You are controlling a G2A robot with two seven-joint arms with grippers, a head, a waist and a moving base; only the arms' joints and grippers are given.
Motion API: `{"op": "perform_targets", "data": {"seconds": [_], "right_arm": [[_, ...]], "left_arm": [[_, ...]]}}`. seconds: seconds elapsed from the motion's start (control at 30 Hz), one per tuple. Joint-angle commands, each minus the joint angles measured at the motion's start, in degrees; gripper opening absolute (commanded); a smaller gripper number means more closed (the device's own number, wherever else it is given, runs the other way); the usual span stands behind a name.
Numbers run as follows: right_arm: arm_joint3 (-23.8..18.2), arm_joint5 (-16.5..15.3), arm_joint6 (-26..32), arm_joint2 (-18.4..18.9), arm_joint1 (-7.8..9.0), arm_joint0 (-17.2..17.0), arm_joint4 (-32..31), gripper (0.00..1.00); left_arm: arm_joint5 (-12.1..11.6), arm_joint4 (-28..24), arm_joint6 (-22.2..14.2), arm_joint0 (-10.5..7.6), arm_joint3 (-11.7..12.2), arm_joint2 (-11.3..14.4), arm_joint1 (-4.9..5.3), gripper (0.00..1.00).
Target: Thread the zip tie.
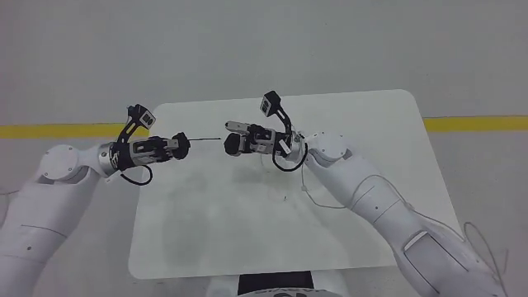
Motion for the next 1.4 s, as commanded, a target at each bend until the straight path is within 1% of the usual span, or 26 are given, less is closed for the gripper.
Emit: {"op": "perform_targets", "data": {"seconds": [0.0, 0.1, 0.23, 0.27, 0.47, 0.67, 0.7, 0.8, 0.87, 0.93, 1.03, 1.37], "right_arm": [[-0.4, 0.3, 0.3, 0.3, -0.02, -0.2, -0.2, 0.4], [-0.8, 0.6, 0.7, 0.6, -0.15, -0.3, -0.2, 0.36], [-0.7, 0.6, 1.0, 0.8, -0.43, -0.4, -0.3, 0.35], [-0.6, 0.7, 1.0, 0.8, -0.52, -0.3, -0.3, 0.33], [0.2, 0.9, 1.5, 0.6, -1.15, 0.1, -0.3, 0.3], [1.1, 1.3, 1.8, 0.6, -1.69, 0.4, -0.6, 0.18], [1.2, 1.3, 1.8, 0.7, -1.75, 0.4, -0.7, 0.14], [1.4, 1.5, 2.0, 0.8, -1.92, 0.5, -1.0, 0.14], [1.5, 1.6, 2.3, 0.9, -2.01, 0.5, -1.2, 0.12], [1.5, 1.7, 2.3, 1.0, -2.09, 0.4, -1.4, 0.03], [1.6, 1.7, 2.4, 1.2, -2.21, 0.3, -1.6, 0.0], [1.5, 2.4, 2.4, 2.0, -2.5, -0.2, -2.5, 0.0]], "left_arm": [[0.0, 0.0, 0.0, 0.0, 0.0, 0.0, 0.0, 0.0], [0.0, 0.0, 0.0, 0.0, 0.0, 0.0, 0.0, 0.0], [0.0, 0.0, 0.0, 0.0, 0.0, 0.0, 0.0, 0.0], [0.0, 0.0, 0.0, 0.0, 0.0, 0.0, 0.0, 0.0], [0.0, 0.0, 0.0, 0.0, 0.0, 0.0, 0.0, 0.0], [0.0, 0.0, 0.0, 0.0, 0.0, 0.0, 0.0, 0.0], [0.0, 0.0, 0.0, 0.0, 0.0, 0.0, 0.0, 0.0], [0.0, 0.0, 0.0, 0.0, 0.0, 0.0, 0.0, 0.0], [0.0, 0.0, 0.0, 0.0, 0.0, 0.0, 0.0, 0.0], [0.0, 0.0, 0.0, 0.0, 0.0, 0.0, 0.0, 0.0], [0.0, 0.0, 0.0, 0.0, 0.0, 0.0, 0.0, 0.0], [0.0, 0.0, 0.0, 0.0, 0.0, 0.0, 0.0, 0.0]]}}
